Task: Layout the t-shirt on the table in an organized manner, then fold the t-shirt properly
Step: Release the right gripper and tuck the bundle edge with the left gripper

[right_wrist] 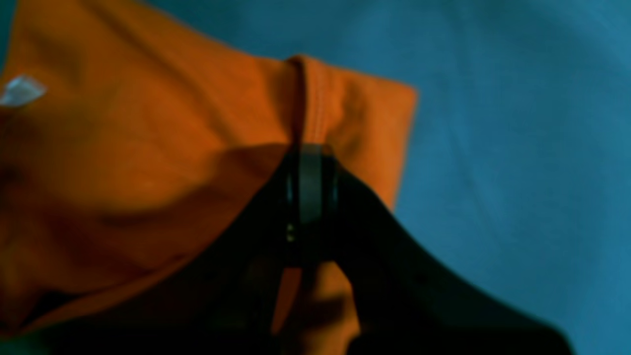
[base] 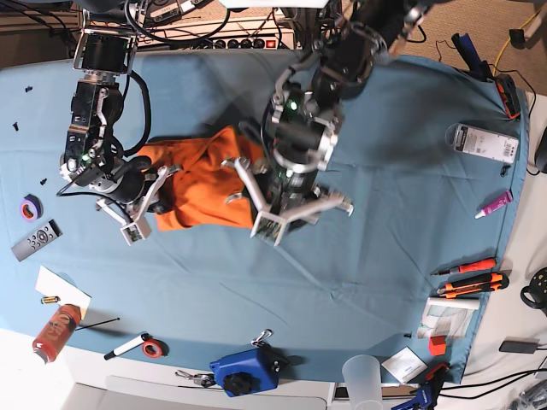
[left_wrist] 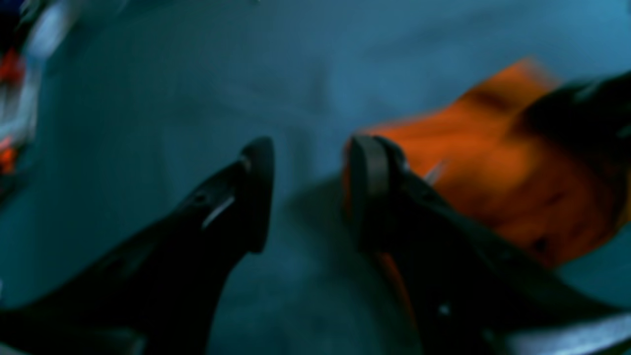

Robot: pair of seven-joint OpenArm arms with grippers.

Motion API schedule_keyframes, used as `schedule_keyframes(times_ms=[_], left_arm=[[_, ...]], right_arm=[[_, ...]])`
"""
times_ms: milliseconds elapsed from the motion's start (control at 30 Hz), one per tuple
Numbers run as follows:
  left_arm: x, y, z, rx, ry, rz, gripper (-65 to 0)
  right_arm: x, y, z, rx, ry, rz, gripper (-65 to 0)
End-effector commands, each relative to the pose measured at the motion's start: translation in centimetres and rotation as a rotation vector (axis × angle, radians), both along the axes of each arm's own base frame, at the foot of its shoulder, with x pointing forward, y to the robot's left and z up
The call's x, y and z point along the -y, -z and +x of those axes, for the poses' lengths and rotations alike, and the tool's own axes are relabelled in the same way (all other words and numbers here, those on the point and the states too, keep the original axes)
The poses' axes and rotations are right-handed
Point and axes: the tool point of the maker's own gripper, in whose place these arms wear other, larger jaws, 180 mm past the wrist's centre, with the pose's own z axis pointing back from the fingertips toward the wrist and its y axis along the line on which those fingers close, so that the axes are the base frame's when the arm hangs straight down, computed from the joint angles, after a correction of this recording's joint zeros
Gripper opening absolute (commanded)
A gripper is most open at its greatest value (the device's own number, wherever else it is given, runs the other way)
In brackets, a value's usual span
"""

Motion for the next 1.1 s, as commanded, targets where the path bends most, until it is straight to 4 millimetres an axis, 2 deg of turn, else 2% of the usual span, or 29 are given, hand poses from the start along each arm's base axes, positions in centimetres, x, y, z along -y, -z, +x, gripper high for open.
schedule_keyframes(times_ms=[0, 133, 300, 400, 533, 600, 667, 767, 933, 1067], left_arm=[[0.0, -1.9, 0.6, 0.071, -0.022, -0.013, -40.9], [-1.0, -1.3, 0.2, 0.078, -0.050, 0.047, -40.9], [-0.5, -1.1, 0.0, 0.062, -0.038, 0.023, -40.9], [1.1, -0.3, -0.9, -0.006, 0.007, -0.062, -40.9], [4.6, 1.1, -3.1, -0.126, 0.074, -0.185, -40.9], [6.1, 1.1, -4.1, -0.164, 0.097, -0.262, -40.9], [6.5, 0.9, -4.2, -0.156, 0.105, -0.300, -40.9], [6.0, 0.9, -3.6, -0.136, 0.085, -0.304, -40.9], [4.1, 3.0, -2.1, -0.131, 0.011, -0.273, -36.1], [2.2, 2.4, -0.9, -0.045, -0.032, -0.150, -36.1]], right_arm=[[0.9, -1.7, 1.2, 0.061, 0.020, -0.016, -65.0], [2.6, -2.2, 1.5, 0.081, 0.081, -0.029, -65.0], [4.4, -3.1, 1.7, 0.119, 0.139, -0.017, -65.0], [6.2, -3.5, 1.6, 0.129, 0.198, -0.026, -65.0], [9.4, -3.9, 1.1, 0.137, 0.310, -0.065, -65.0], [10.3, -4.0, 0.9, 0.136, 0.333, -0.079, -65.0], [10.9, -3.9, 0.6, 0.120, 0.342, -0.100, -65.0], [11.9, -3.9, 0.1, 0.089, 0.347, -0.144, -65.0], [14.2, -4.8, -0.1, 0.094, 0.385, -0.210, -65.0], [14.7, -5.1, -0.1, 0.101, 0.397, -0.216, -65.0]])
